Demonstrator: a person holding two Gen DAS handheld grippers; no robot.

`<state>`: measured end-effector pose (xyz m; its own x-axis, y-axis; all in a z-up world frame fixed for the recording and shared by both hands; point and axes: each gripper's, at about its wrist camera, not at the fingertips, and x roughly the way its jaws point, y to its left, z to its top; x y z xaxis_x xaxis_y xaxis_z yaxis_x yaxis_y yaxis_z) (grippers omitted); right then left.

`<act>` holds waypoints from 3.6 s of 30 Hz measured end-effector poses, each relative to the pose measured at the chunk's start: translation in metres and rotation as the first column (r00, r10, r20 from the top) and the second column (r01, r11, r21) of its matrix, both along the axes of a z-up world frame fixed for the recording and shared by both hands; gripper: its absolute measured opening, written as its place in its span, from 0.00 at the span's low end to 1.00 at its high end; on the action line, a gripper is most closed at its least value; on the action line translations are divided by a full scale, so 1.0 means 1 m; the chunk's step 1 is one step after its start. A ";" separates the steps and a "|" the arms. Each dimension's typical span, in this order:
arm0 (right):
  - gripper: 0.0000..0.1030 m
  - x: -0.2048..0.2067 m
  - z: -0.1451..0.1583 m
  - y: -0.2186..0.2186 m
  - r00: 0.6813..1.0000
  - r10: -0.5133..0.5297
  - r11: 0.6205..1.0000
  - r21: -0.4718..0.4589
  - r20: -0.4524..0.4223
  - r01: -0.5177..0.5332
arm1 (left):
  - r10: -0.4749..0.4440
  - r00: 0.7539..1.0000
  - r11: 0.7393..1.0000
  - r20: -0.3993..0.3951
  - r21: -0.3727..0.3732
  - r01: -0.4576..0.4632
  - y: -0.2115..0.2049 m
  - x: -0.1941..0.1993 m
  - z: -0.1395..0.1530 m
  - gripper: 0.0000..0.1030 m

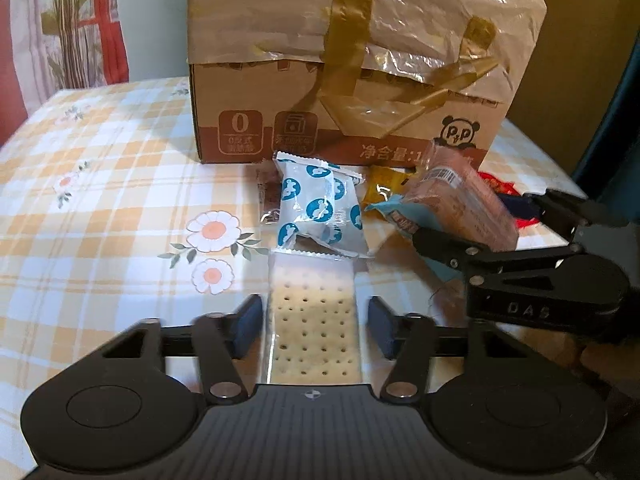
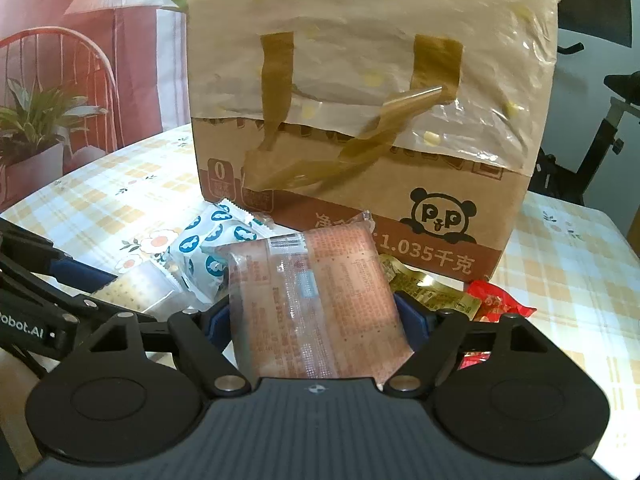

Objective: Organize snacks
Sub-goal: 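Grasp the cracker pack with the left tool while the right grasps the pink bread bag, then carry both snacks over the box and release them inside, then move both open tools back down to the remaining snacks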

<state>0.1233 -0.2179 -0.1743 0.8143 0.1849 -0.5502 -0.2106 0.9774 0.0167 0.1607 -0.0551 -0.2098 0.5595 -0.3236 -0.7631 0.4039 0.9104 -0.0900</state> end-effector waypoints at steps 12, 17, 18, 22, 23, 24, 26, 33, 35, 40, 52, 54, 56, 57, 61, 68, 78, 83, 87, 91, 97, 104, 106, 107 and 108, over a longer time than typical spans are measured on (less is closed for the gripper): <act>0.78 -0.004 0.001 -0.002 1.000 -0.001 1.000 0.017 0.008 0.000 | 0.001 1.000 0.998 0.024 -0.068 0.001 0.010 -0.003 0.013 0.47; 0.77 -0.008 0.004 -0.006 1.000 -0.006 0.999 0.046 0.016 0.005 | -0.003 0.998 0.996 0.064 -0.088 0.008 0.011 -0.011 0.028 0.47; 0.77 -0.009 0.005 -0.008 1.000 -0.006 0.998 0.056 0.014 0.006 | -0.008 0.996 0.995 0.084 -0.095 0.016 0.012 -0.014 0.033 0.47; 0.77 -0.021 0.020 -0.018 0.999 -0.040 0.995 0.092 0.026 0.037 | -0.011 0.991 0.992 0.136 -0.121 0.027 0.015 -0.018 0.052 0.47; 0.77 -0.024 0.025 -0.021 0.999 -0.045 0.993 0.108 0.031 0.041 | -0.008 0.990 0.991 0.142 -0.132 0.027 0.016 -0.017 0.056 0.47; 0.76 -0.028 0.030 -0.025 0.998 -0.048 0.991 0.128 0.038 0.043 | -0.005 0.989 0.989 0.148 -0.143 0.026 0.015 -0.015 0.060 0.47; 0.76 -0.034 0.039 -0.031 0.997 -0.058 0.987 0.154 0.058 0.049 | -0.004 0.985 0.987 0.173 -0.160 0.032 0.016 -0.015 0.071 0.47; 0.76 -0.040 0.090 -0.043 0.981 -0.074 0.982 0.187 0.179 0.040 | -0.025 0.948 0.979 0.318 -0.183 0.088 0.009 -0.001 0.129 0.47; 0.76 -0.036 0.110 -0.046 0.972 -0.076 0.983 0.182 0.221 0.036 | -0.008 0.944 0.974 0.331 -0.211 0.083 0.009 0.012 0.147 0.47; 0.76 -0.016 0.161 -0.059 0.947 -0.098 0.975 0.220 0.305 0.030 | 0.025 0.923 0.960 0.383 -0.265 0.085 0.004 0.046 0.183 0.47; 0.76 0.078 0.206 -0.061 0.948 -0.095 0.995 0.039 0.305 0.087 | 0.021 0.938 0.955 0.346 -0.285 0.084 -0.037 0.129 0.202 0.47; 0.76 0.093 0.202 -0.063 0.955 -0.097 0.995 0.028 0.280 0.093 | 0.025 0.944 0.956 0.329 -0.284 0.074 -0.043 0.142 0.200 0.47; 0.76 0.106 0.198 -0.063 0.961 -0.103 0.995 0.021 0.258 0.101 | 0.032 0.950 0.957 0.312 -0.283 0.061 -0.047 0.159 0.198 0.47; 0.76 0.113 0.196 -0.065 0.964 -0.104 0.995 0.025 0.245 0.101 | 0.036 0.952 0.958 0.305 -0.281 0.054 -0.049 0.164 0.196 0.47; 0.76 0.137 0.189 -0.065 0.973 -0.113 0.994 0.027 0.200 0.110 | 0.030 0.962 0.959 0.272 -0.278 0.049 -0.054 0.183 0.192 0.47; 0.79 0.155 0.183 -0.057 0.984 -0.054 0.999 0.005 0.170 0.054 | 0.035 0.957 0.959 0.288 -0.278 0.049 -0.053 0.185 0.193 0.59; 0.81 0.119 0.197 -0.068 0.974 -0.116 0.992 0.069 0.195 0.104 | 0.025 0.951 0.974 0.309 -0.223 0.047 -0.042 0.152 0.199 0.59; 0.81 0.086 0.196 -0.070 0.971 -0.152 0.985 0.112 0.184 0.133 | 0.011 0.939 0.977 0.345 -0.202 0.063 -0.027 0.118 0.203 0.59; 0.81 0.057 0.192 -0.068 0.968 -0.168 0.982 0.121 0.188 0.147 | 0.003 0.932 0.981 0.361 -0.180 0.067 -0.020 0.092 0.200 0.59; 0.81 0.031 0.183 -0.068 0.965 -0.172 0.979 0.145 0.197 0.145 | 0.006 0.929 0.983 0.370 -0.174 0.063 -0.012 0.067 0.192 0.59; 0.81 0.010 0.168 -0.067 0.968 -0.161 0.982 0.131 0.194 0.137 | 0.051 0.936 0.980 0.349 -0.199 0.021 -0.001 0.048 0.169 0.59; 0.81 -0.004 0.140 -0.071 0.974 -0.149 0.986 0.106 0.169 0.132 | 0.145 0.945 0.977 0.293 -0.194 -0.090 0.014 0.042 0.132 0.59; 0.81 -0.005 0.130 -0.073 0.978 -0.147 0.986 0.098 0.150 0.133 | 0.178 0.947 0.971 0.267 -0.203 -0.125 0.021 0.042 0.121 0.59; 0.81 -0.005 0.125 -0.074 0.980 -0.145 0.987 0.094 0.139 0.133 | 0.193 0.948 0.968 0.254 -0.205 -0.142 0.025 0.042 0.117 0.59; 0.81 -0.005 0.119 -0.075 0.981 -0.145 0.987 0.091 0.130 0.134 | 0.204 0.948 0.966 0.243 -0.205 -0.156 0.028 0.042 0.113 0.59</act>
